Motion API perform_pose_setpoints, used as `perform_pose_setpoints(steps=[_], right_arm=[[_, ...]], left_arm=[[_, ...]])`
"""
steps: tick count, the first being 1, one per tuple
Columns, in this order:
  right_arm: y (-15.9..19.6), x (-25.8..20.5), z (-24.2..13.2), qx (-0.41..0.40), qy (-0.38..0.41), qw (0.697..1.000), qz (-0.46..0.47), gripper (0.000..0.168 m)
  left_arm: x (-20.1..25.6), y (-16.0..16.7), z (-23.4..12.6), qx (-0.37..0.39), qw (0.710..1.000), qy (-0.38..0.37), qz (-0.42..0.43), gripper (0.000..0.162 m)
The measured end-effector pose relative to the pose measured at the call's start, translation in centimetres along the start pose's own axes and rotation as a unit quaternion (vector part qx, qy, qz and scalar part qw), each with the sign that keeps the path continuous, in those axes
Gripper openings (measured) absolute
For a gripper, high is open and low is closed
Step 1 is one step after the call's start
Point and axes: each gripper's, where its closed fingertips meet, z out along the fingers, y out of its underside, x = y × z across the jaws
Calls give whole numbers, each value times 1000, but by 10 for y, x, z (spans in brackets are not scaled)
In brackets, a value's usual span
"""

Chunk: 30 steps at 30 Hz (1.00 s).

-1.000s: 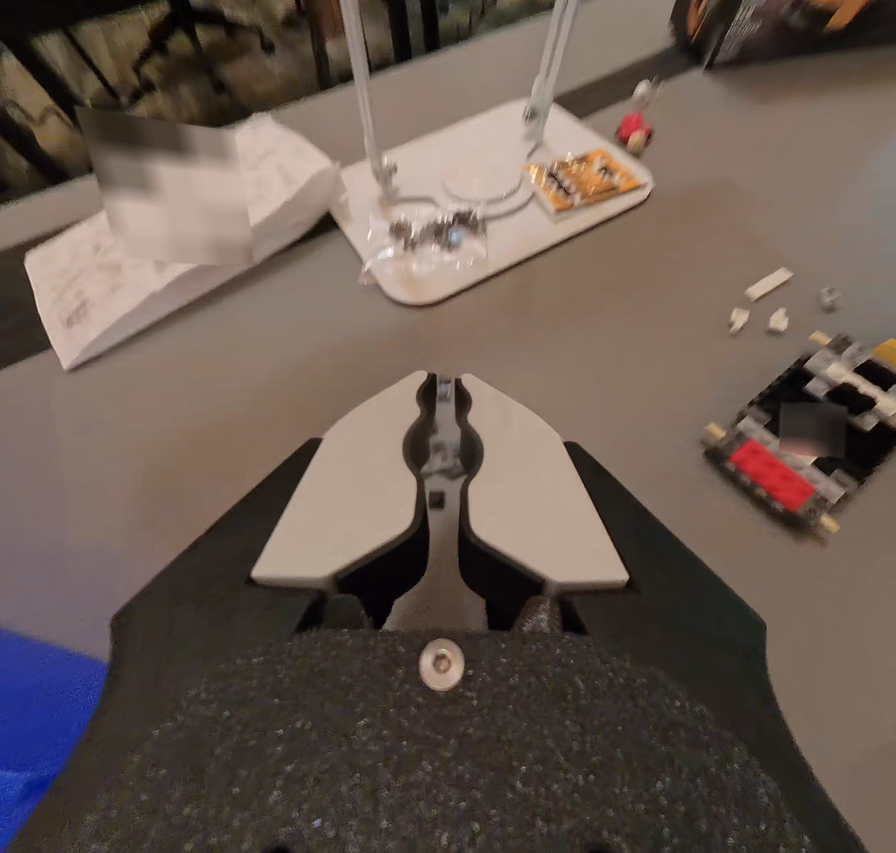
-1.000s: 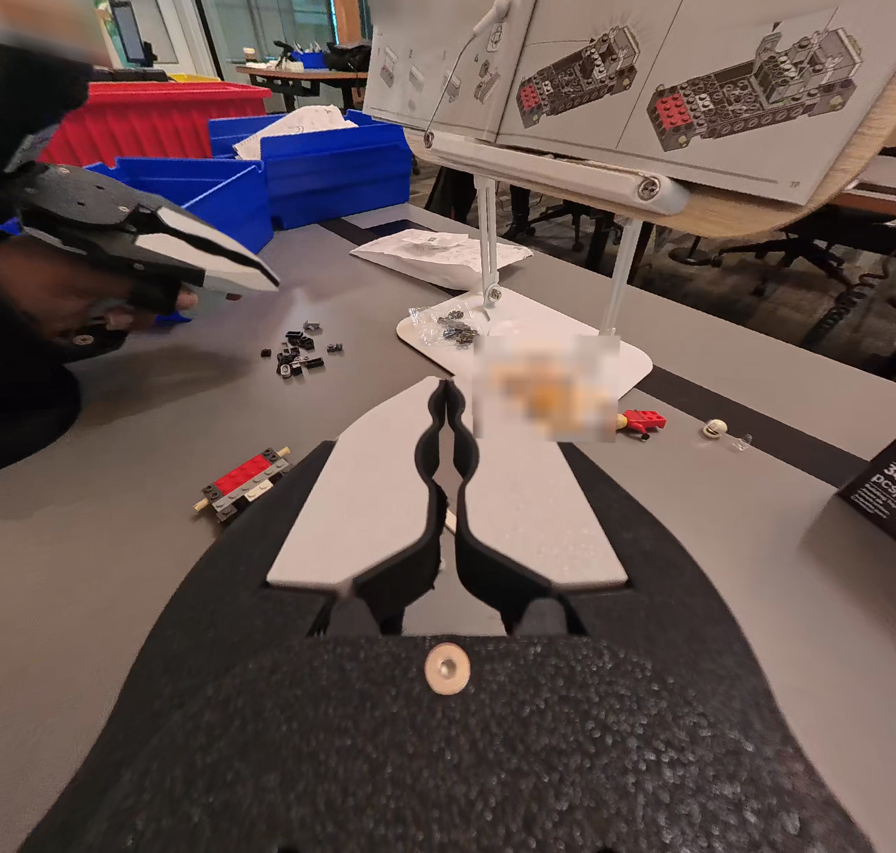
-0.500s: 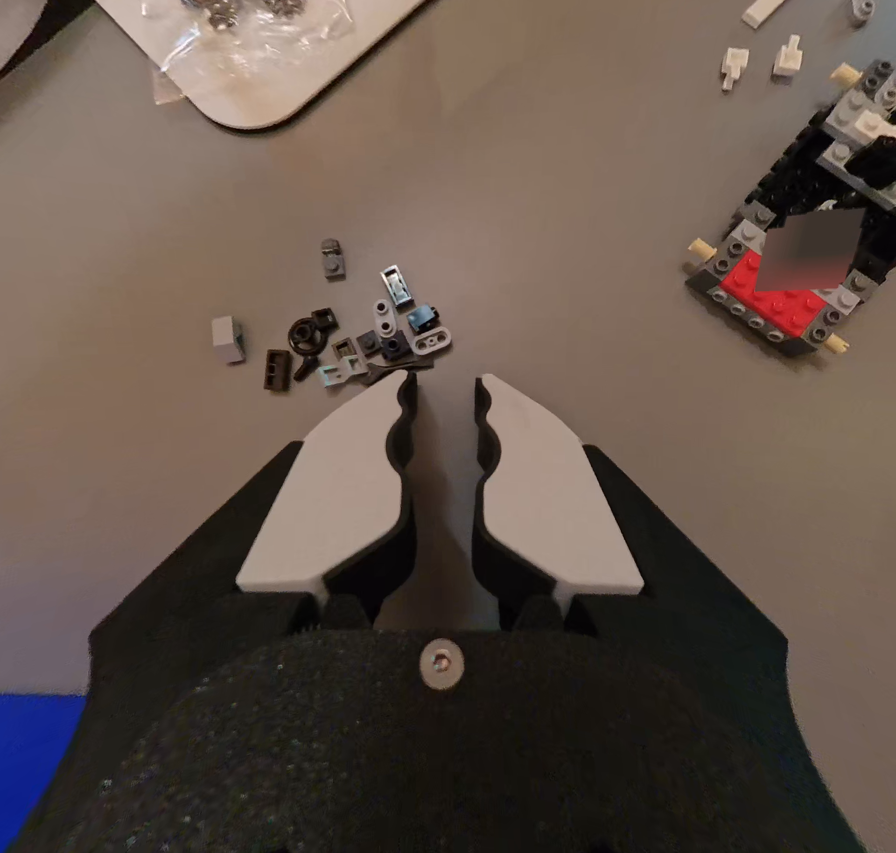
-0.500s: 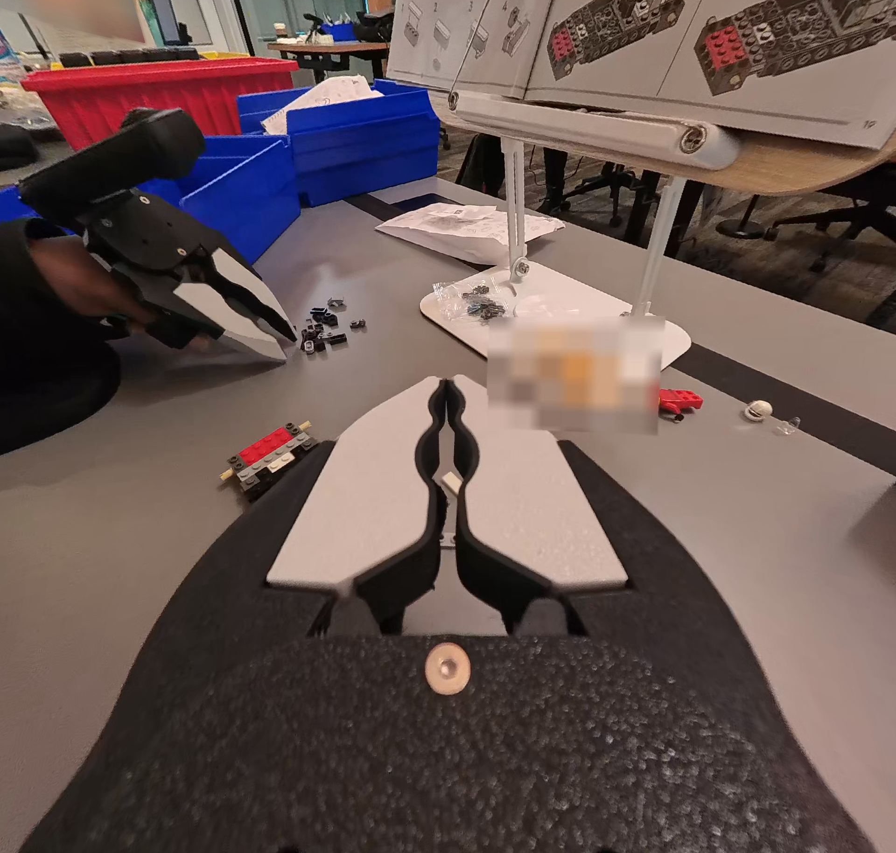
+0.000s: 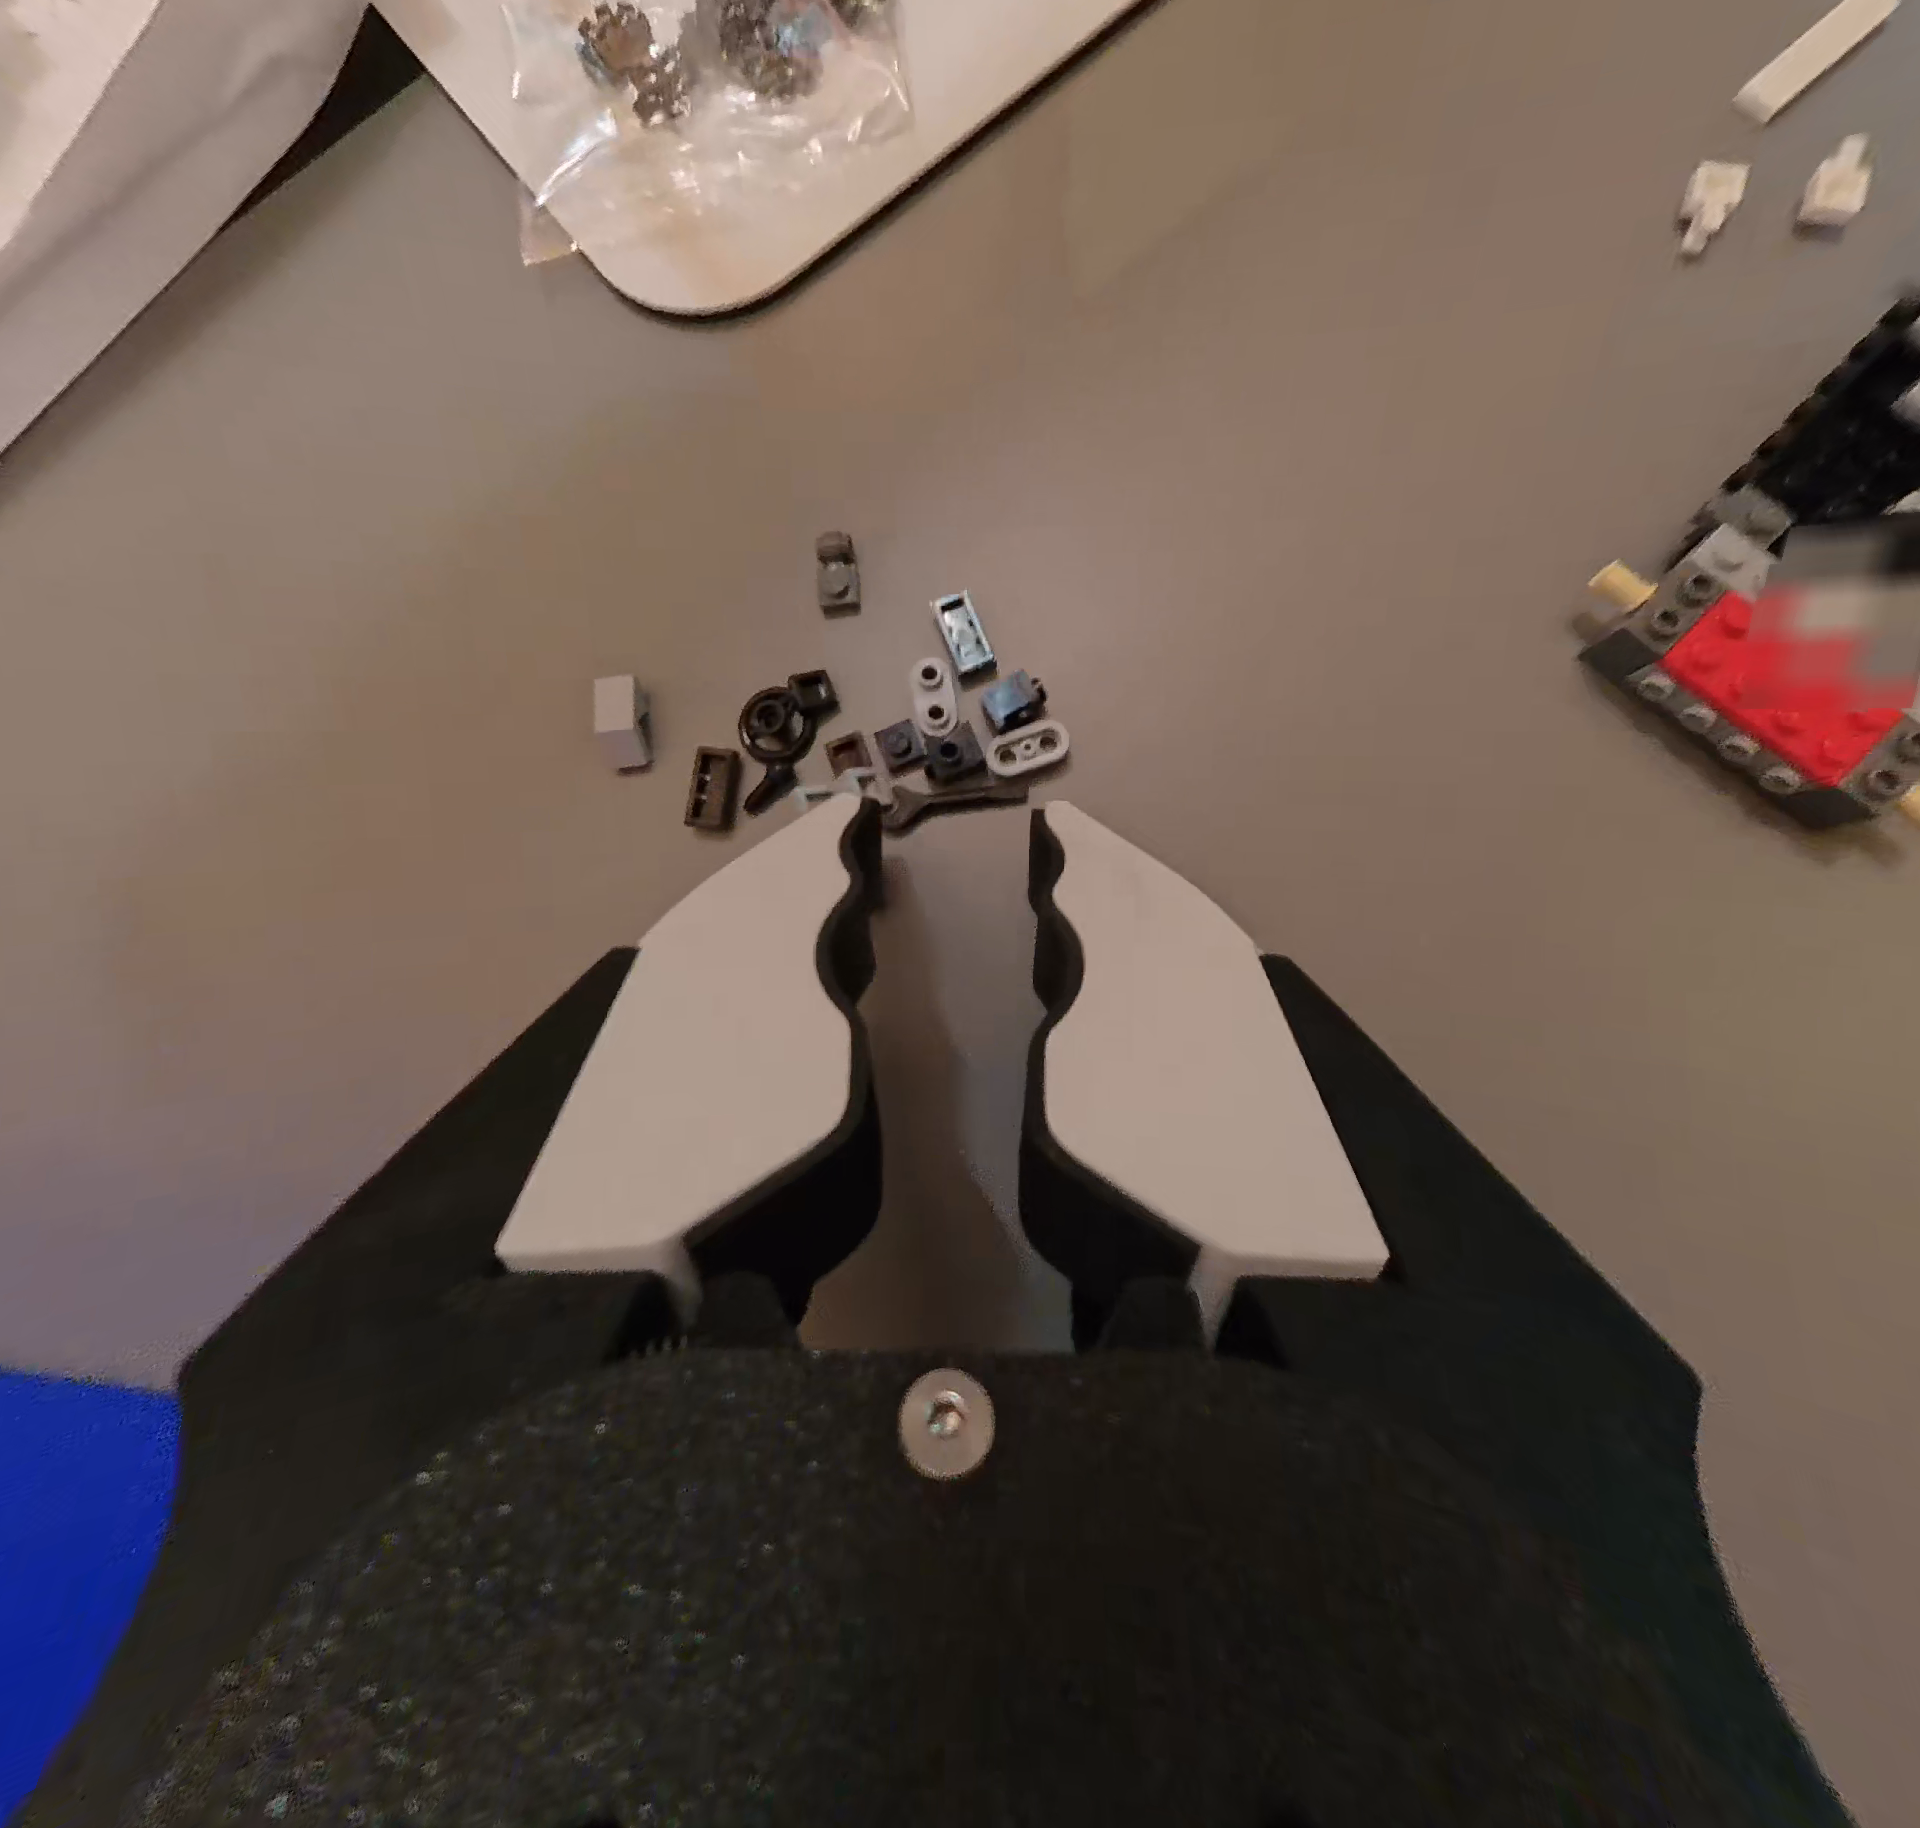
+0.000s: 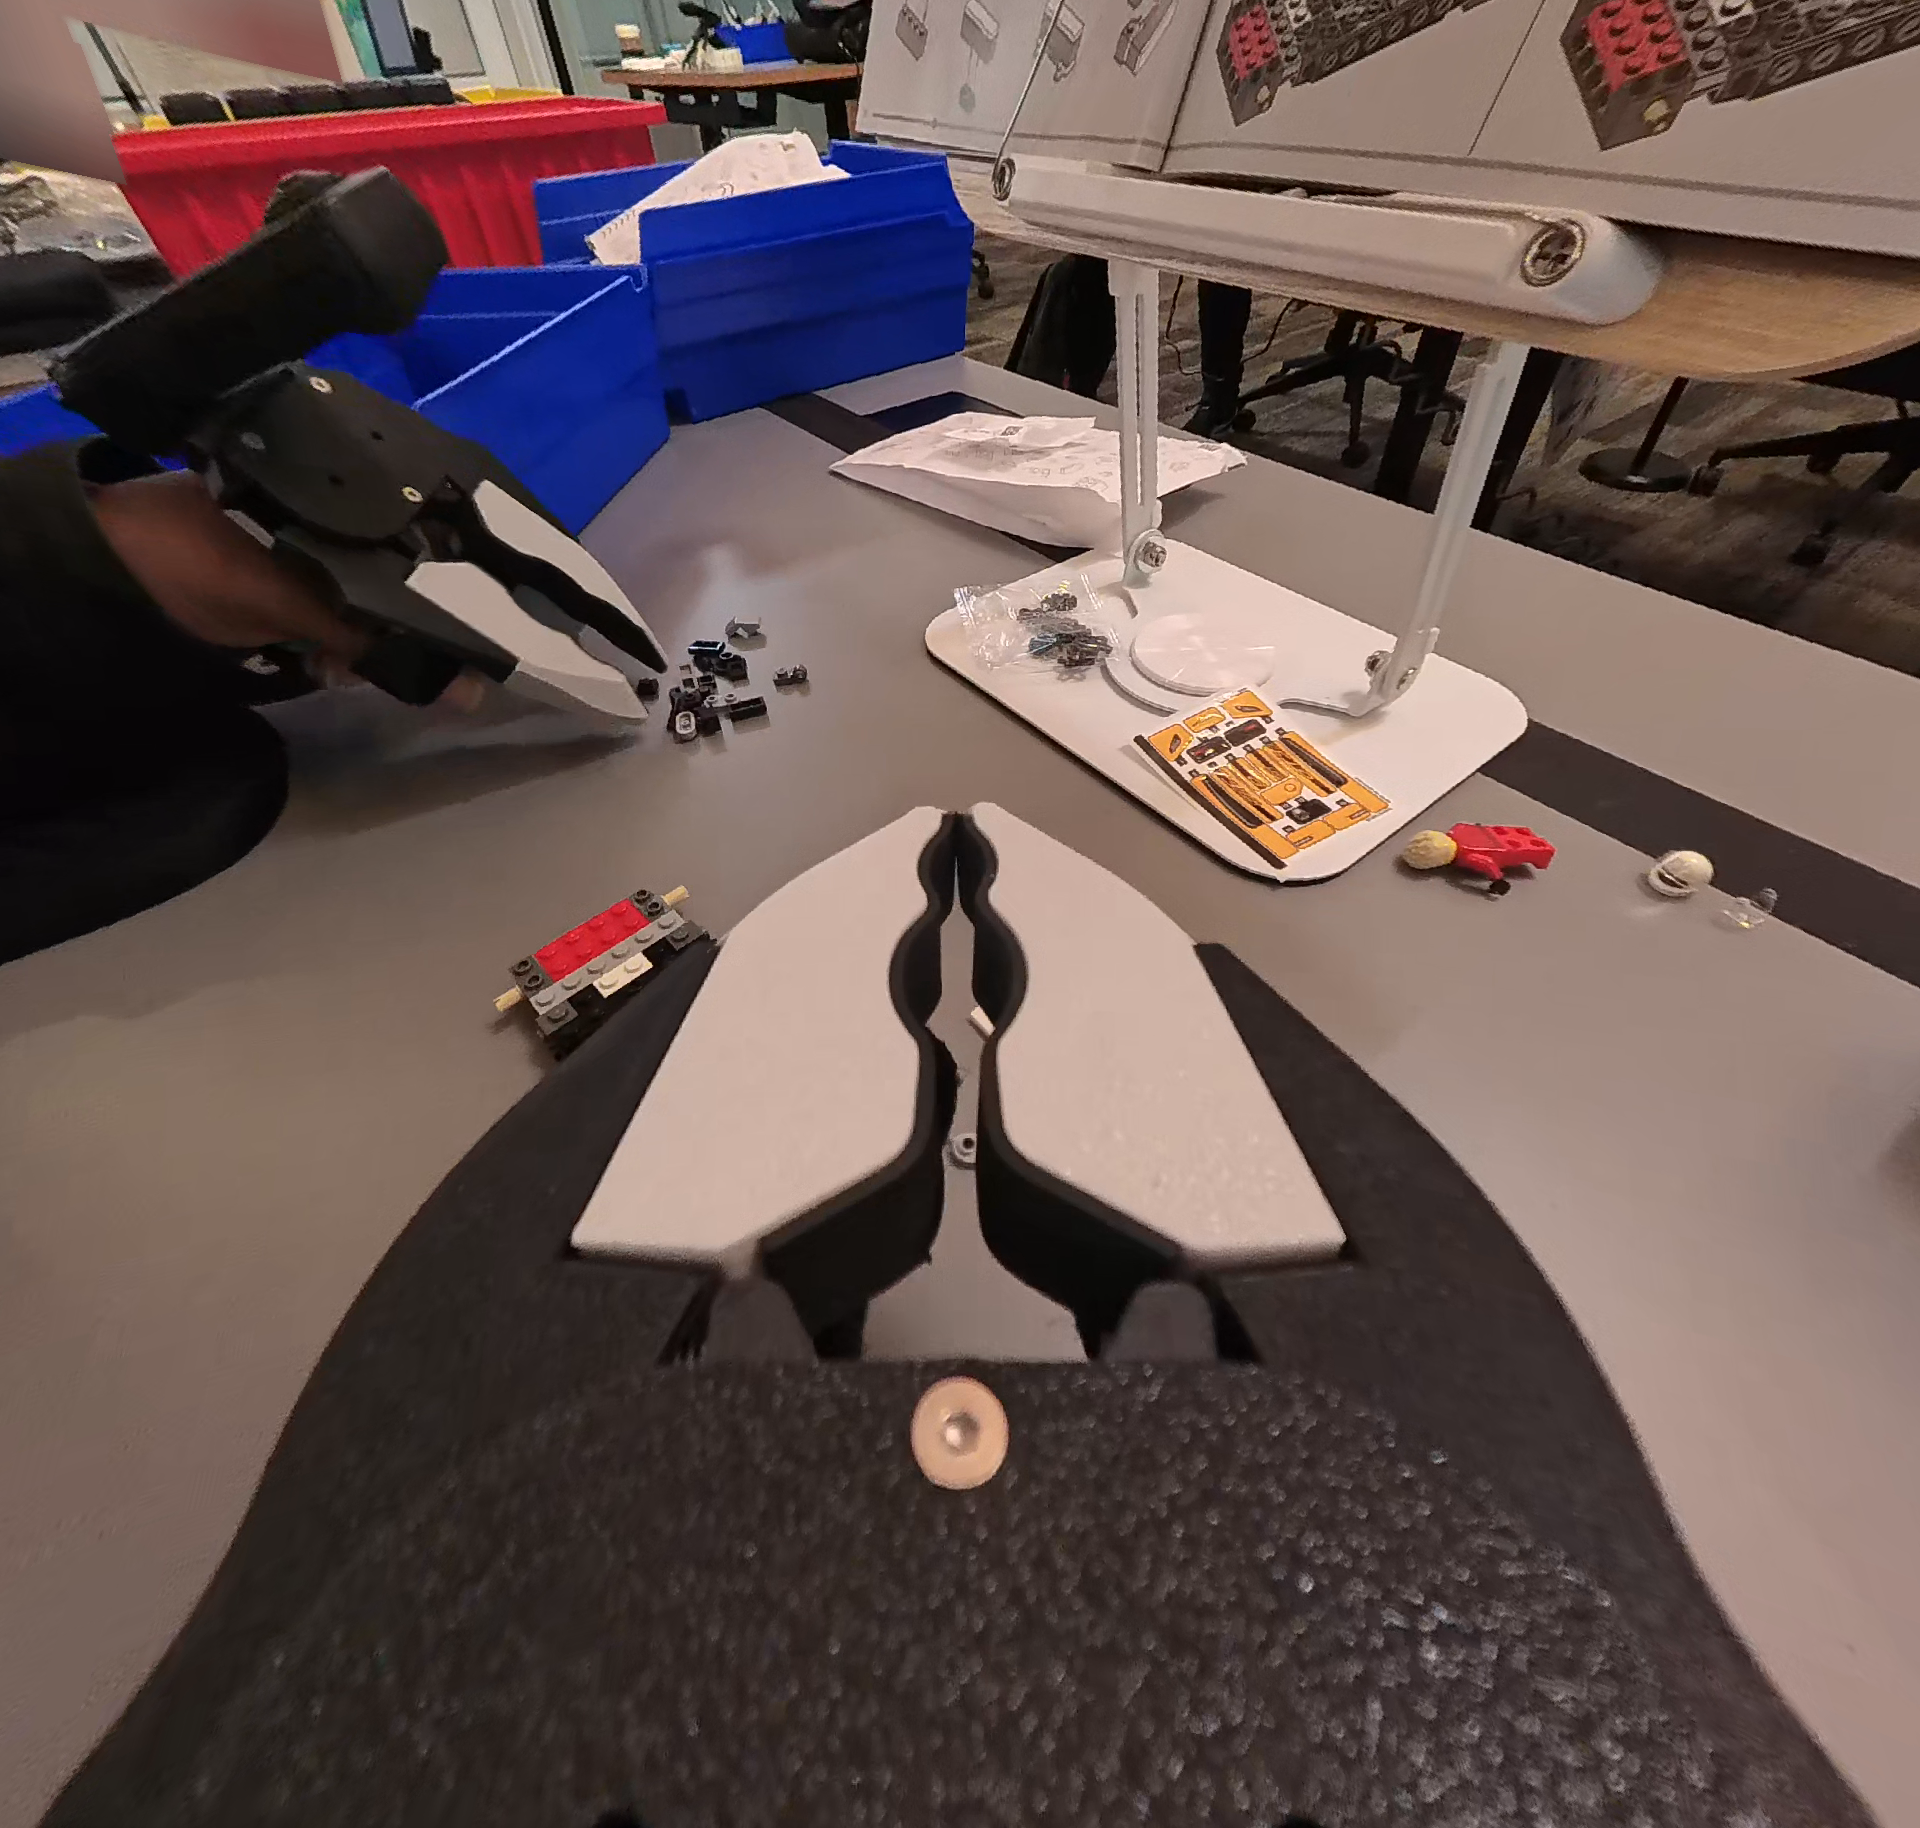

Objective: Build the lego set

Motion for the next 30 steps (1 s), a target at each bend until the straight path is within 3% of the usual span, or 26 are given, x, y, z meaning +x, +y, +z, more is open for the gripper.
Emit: perform_pose_setpoints(steps=[8,12,16,21,26,30], right_arm=[[3,-3,2,-6,-7,1000,1,0],[4,-4,2,-8,-8,1000,-1,0],[4,-3,2,-8,-8,1000,0,0],[3,-2,1,-6,-6,1000,3,0],[3,-3,2,-7,-9,1000,4,0],[4,-4,3,-10,-10,1000,4,0]], left_arm=[[-3,-14,1,42,999,4,-34,13],[-10,-29,-16,85,996,-16,-36,0],[-26,-54,-60,151,985,-71,-44,0],[-93,-56,-162,210,952,-208,-76,0],[-183,-4,-233,129,935,-308,-121,0],[-226,41,-223,-5,953,-265,-147,0]])
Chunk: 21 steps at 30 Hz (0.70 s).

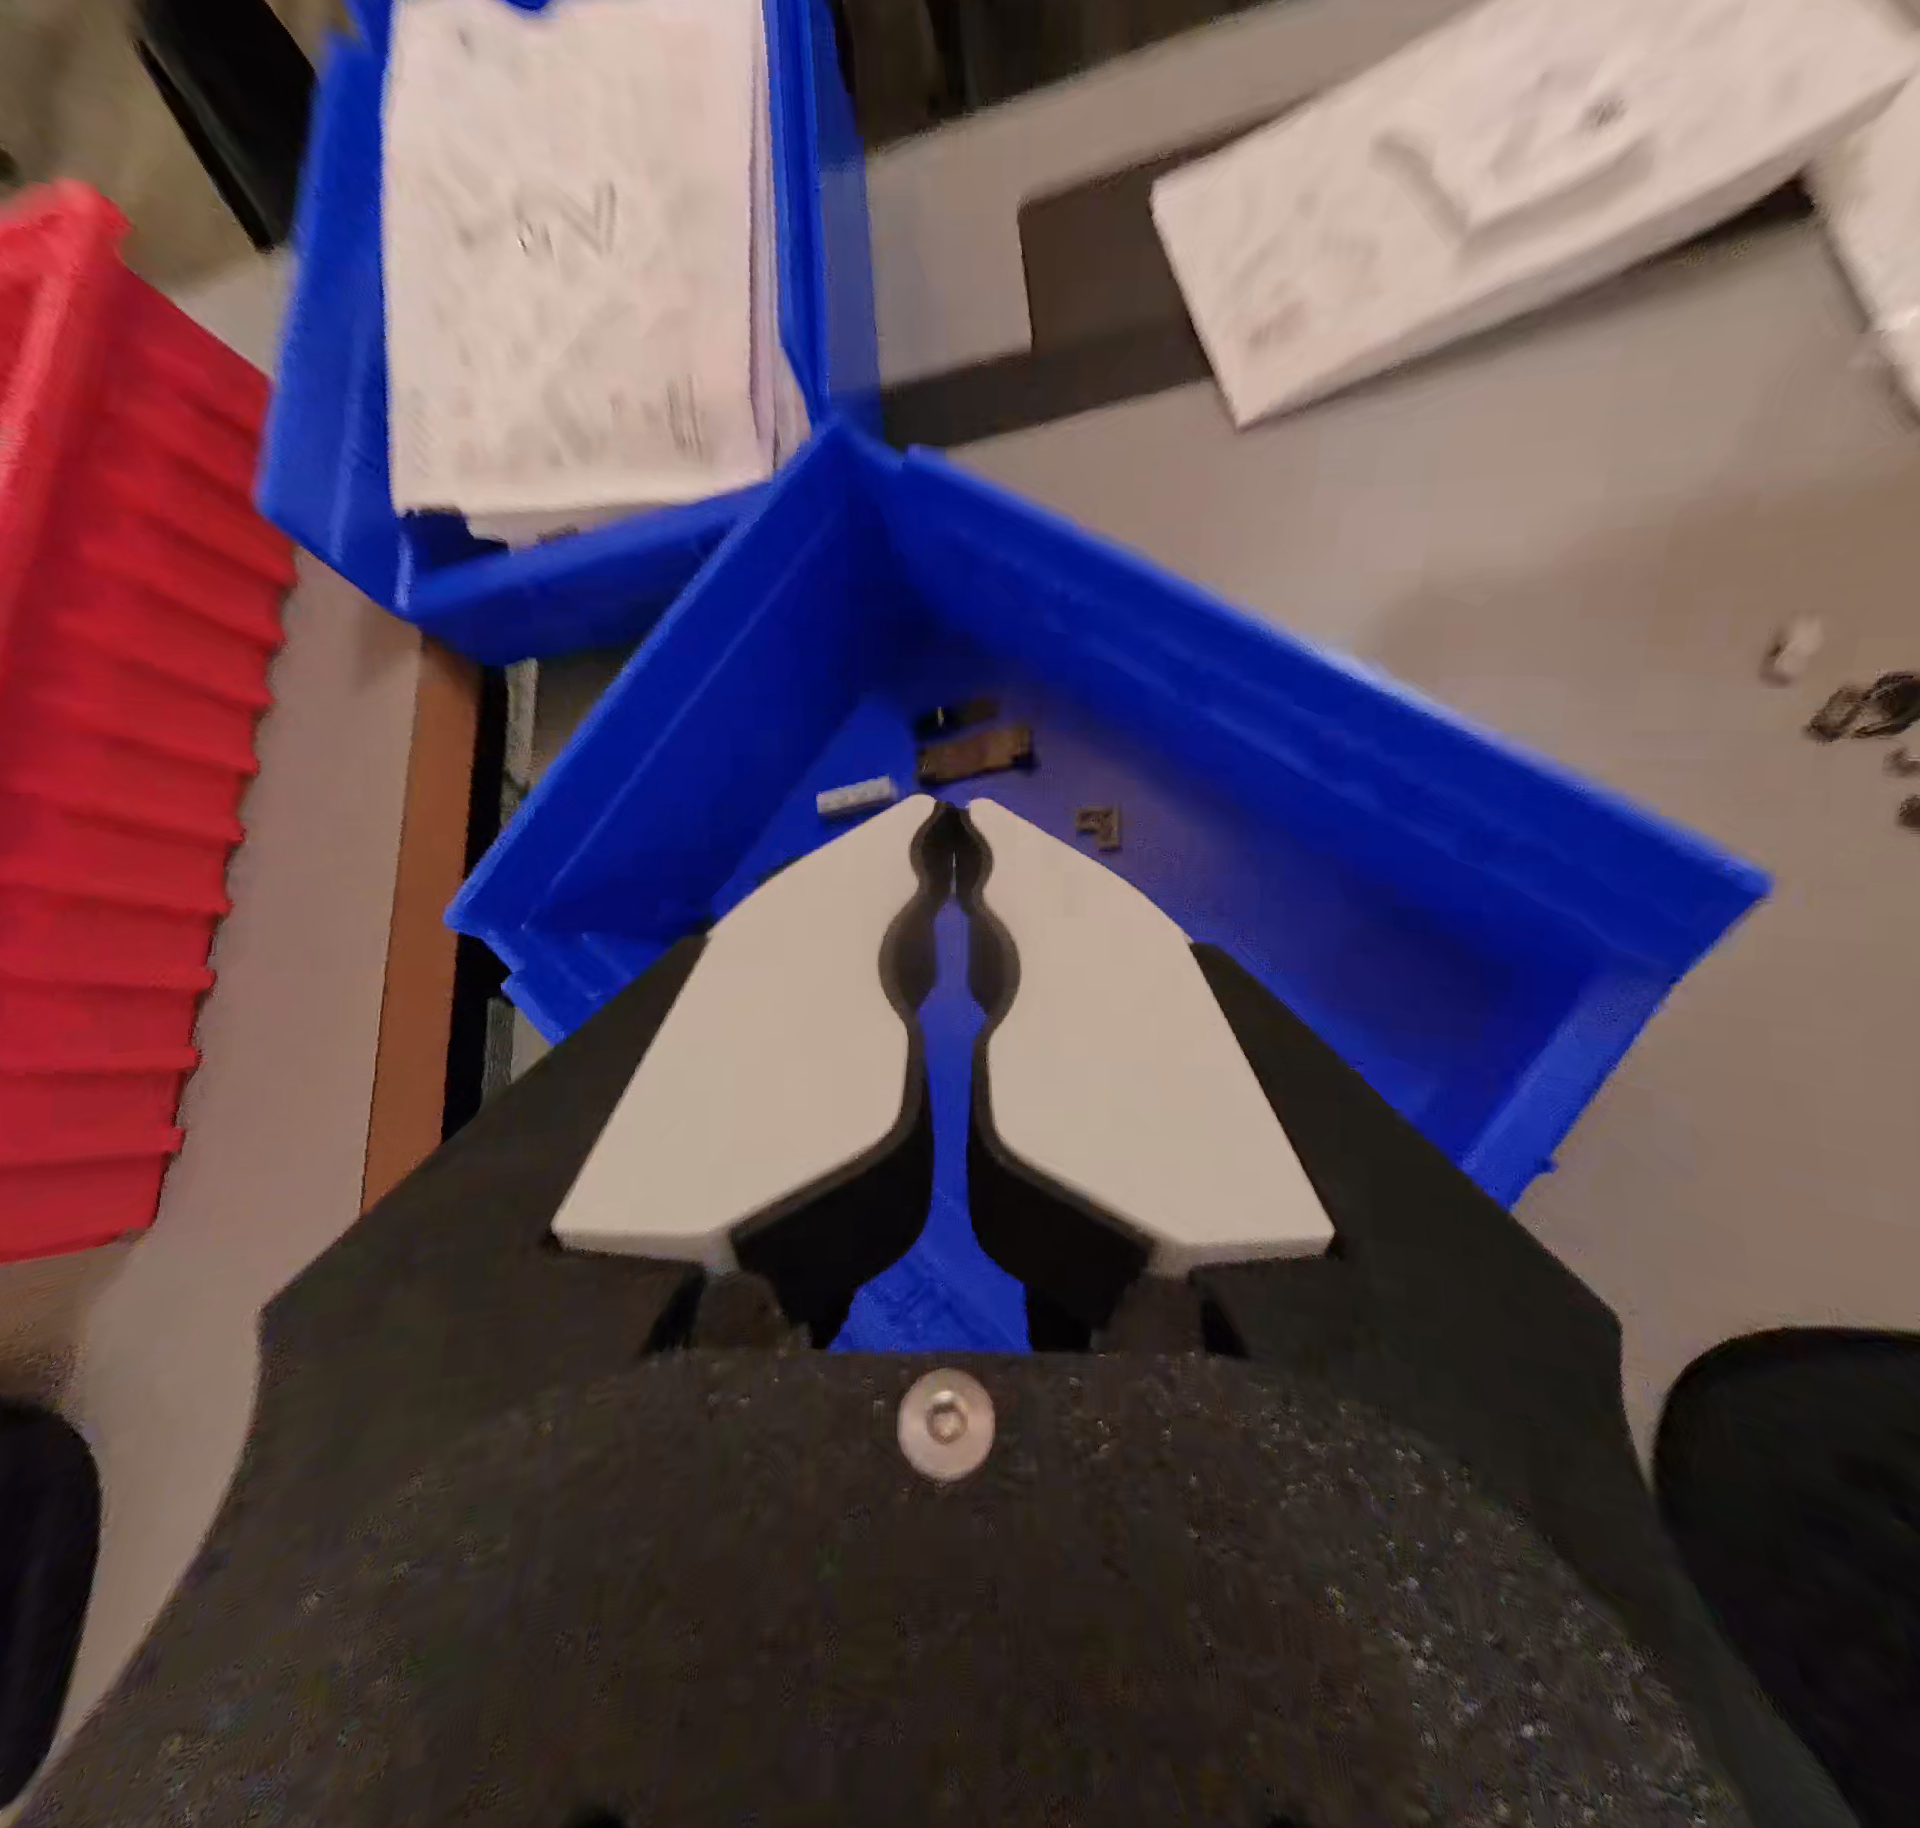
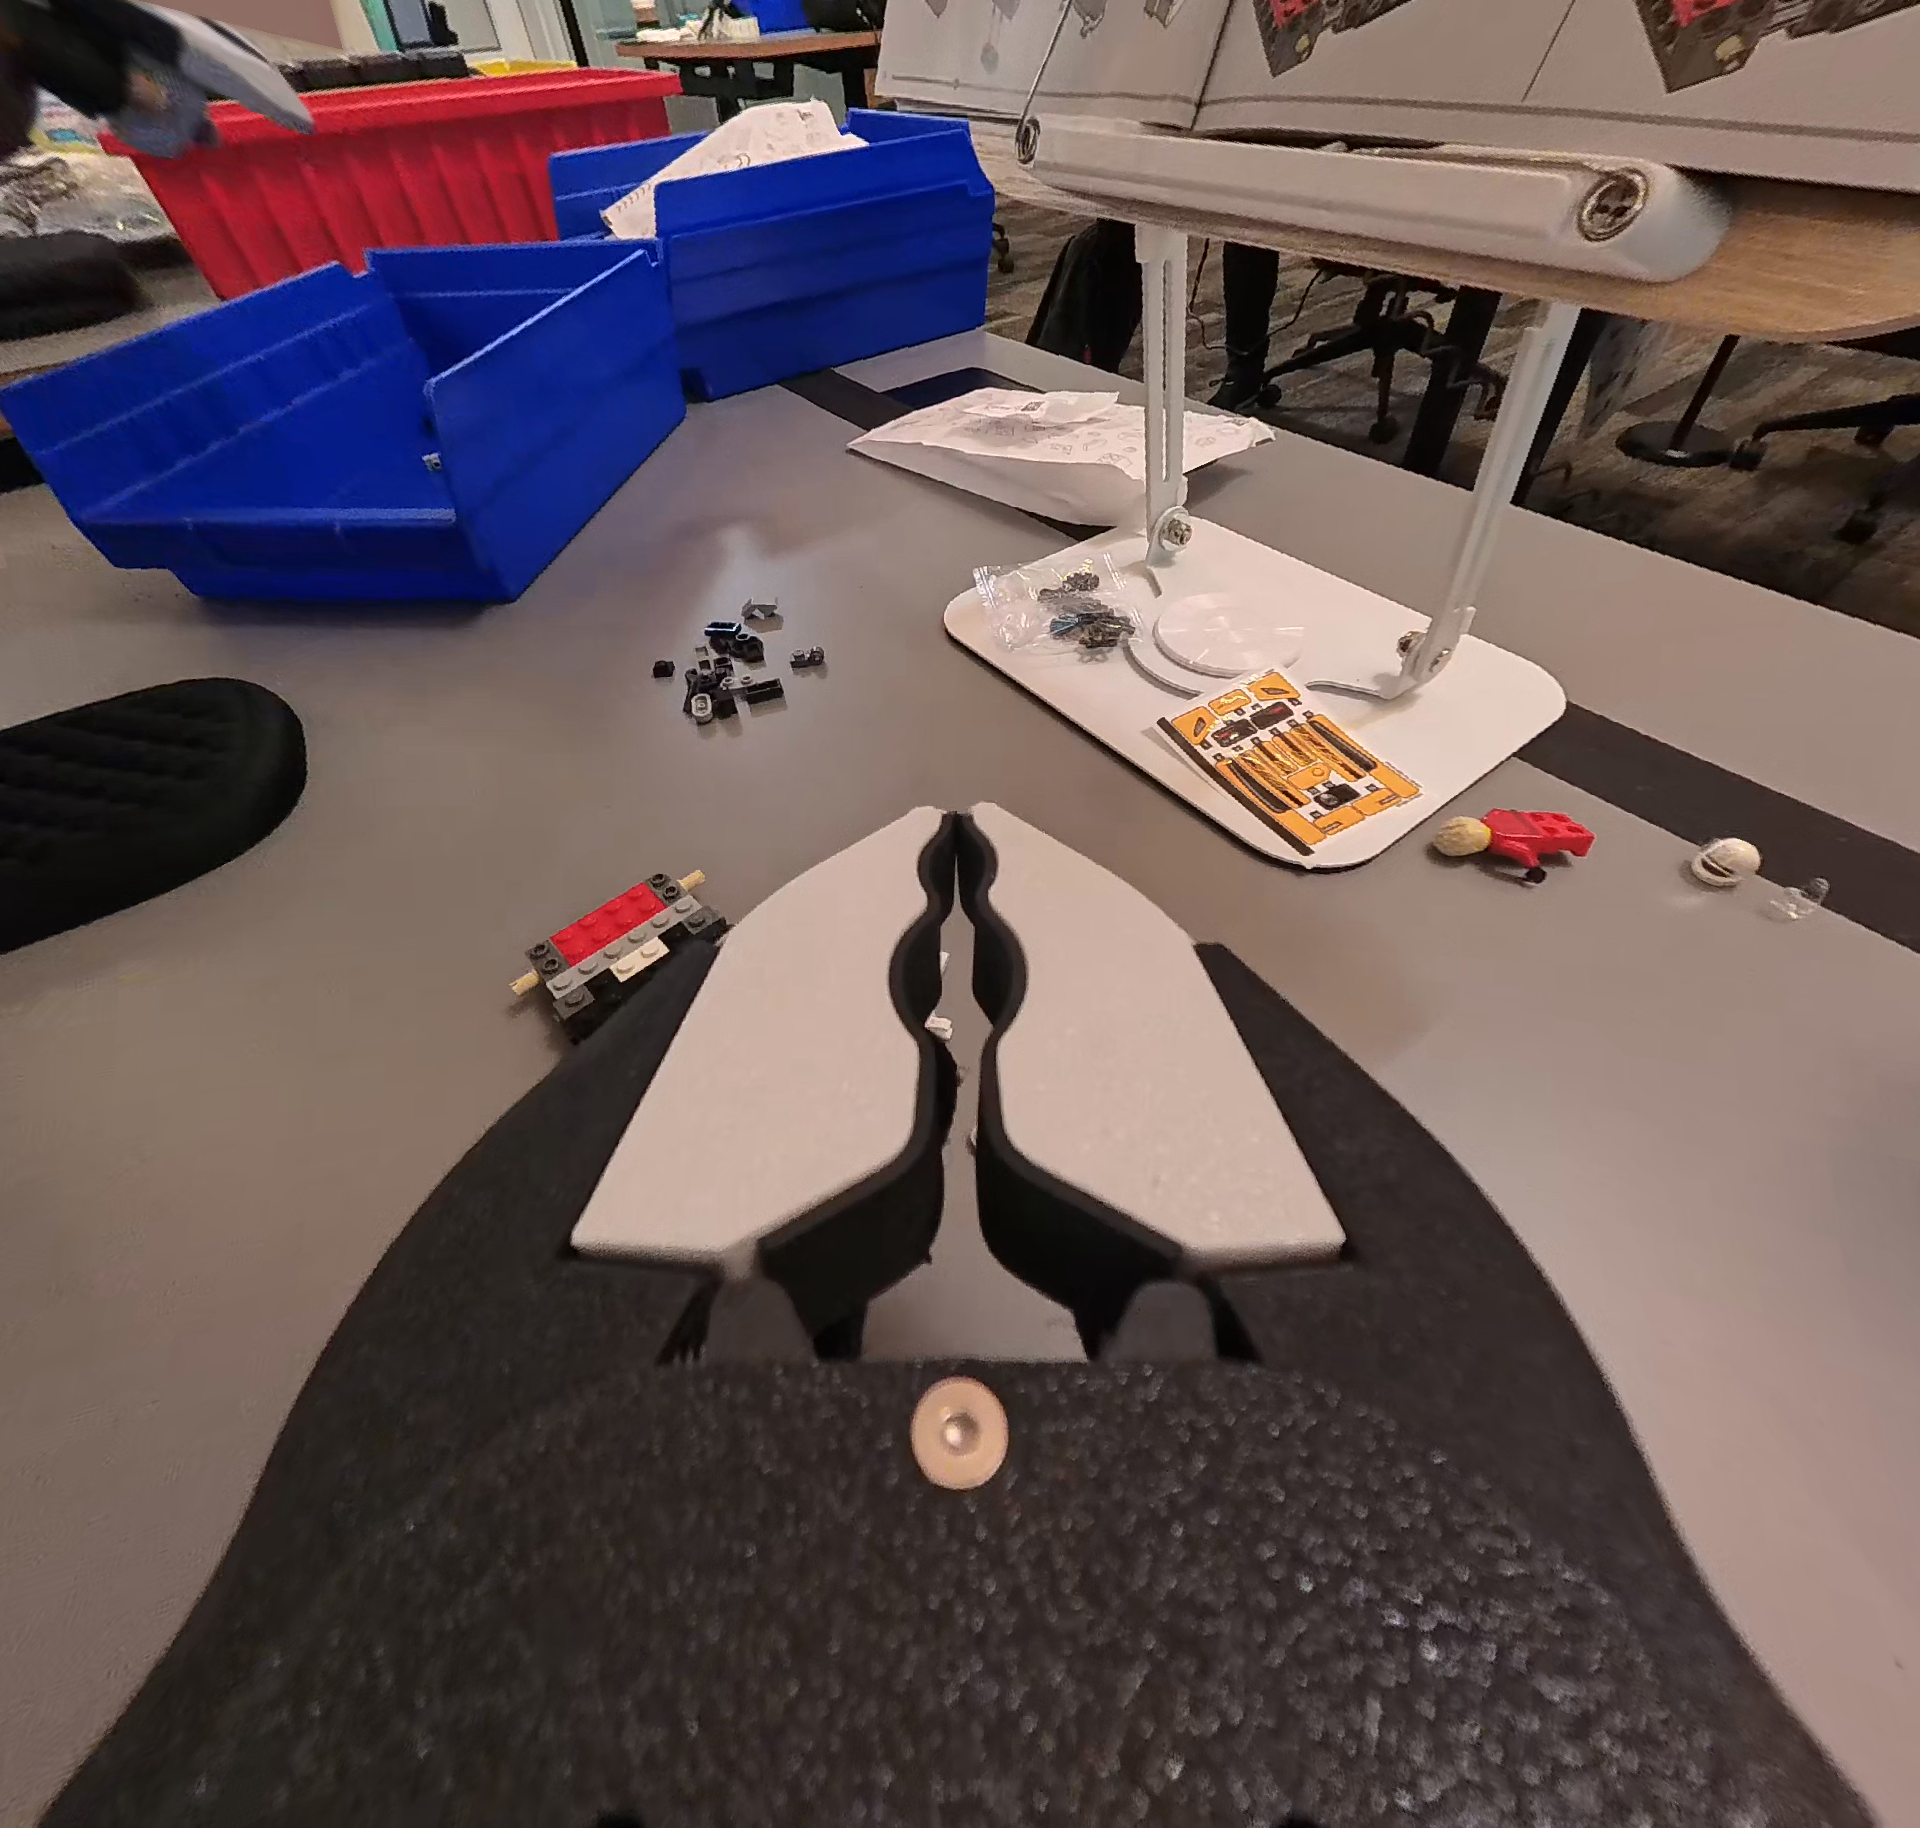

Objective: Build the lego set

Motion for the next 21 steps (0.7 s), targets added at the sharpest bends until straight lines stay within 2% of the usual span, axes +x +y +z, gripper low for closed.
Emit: perform_pose_setpoints(steps=[6,8,10,15,21], right_arm=[[2,0,1,-4,2,1000,0,0],[4,0,2,-7,0,1000,0,0],[5,0,2,-9,0,1000,-2,0],[6,2,1,-11,3,1000,-1,0],[9,2,1,-15,0,1000,3,0]], left_arm=[[0,38,61,-149,983,103,7,0],[4,55,80,-205,970,130,1,12],[7,68,99,-243,959,143,-12,14],[7,93,127,-306,941,144,-25,17],[4,99,140,-320,936,139,-39,15]])
